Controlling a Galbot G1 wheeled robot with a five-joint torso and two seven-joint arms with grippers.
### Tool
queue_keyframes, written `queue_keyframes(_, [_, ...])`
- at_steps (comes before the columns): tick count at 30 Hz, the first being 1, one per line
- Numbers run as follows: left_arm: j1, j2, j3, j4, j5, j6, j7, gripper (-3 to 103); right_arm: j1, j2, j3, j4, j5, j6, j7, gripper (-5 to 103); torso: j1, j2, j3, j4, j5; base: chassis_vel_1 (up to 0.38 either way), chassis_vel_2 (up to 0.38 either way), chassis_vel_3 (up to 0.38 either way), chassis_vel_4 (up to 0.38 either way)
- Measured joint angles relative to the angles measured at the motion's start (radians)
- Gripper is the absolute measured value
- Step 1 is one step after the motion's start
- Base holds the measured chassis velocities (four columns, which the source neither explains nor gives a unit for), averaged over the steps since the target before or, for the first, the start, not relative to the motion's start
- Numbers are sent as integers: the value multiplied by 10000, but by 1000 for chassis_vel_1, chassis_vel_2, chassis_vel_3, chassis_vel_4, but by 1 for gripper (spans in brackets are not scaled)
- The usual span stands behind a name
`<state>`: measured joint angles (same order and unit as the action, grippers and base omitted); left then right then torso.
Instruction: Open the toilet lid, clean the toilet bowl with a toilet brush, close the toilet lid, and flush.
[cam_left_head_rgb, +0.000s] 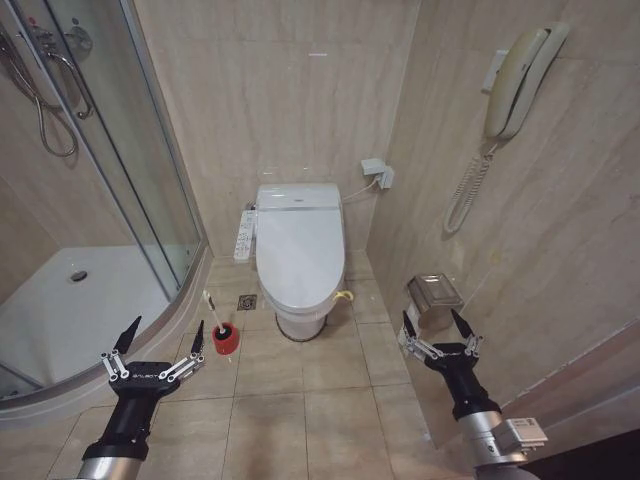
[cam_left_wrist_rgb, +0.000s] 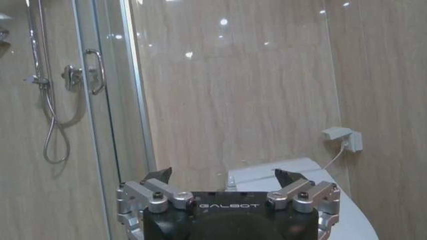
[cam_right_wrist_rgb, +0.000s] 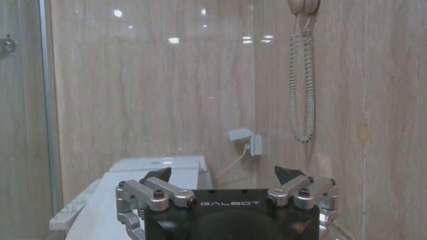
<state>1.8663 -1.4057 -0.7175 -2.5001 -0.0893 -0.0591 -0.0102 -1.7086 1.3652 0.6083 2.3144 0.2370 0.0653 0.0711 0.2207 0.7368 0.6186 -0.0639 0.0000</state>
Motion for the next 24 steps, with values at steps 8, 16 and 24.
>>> queue_keyframes(8, [0,0,0,0,0,0,0,100,123,-272,30,132,381,-355,51,100,0,0,0,0,0,0,0,0,0])
queue_keyframes(16, [0,0,0,0,0,0,0,100,53,-352,48,273,545,-778,55,100,0,0,0,1,-1,0,0,0,0])
queue_keyframes(24, [0,0,0,0,0,0,0,100,-63,-246,23,35,560,-899,-151,100,0,0,0,0,-1,0,0,0,0])
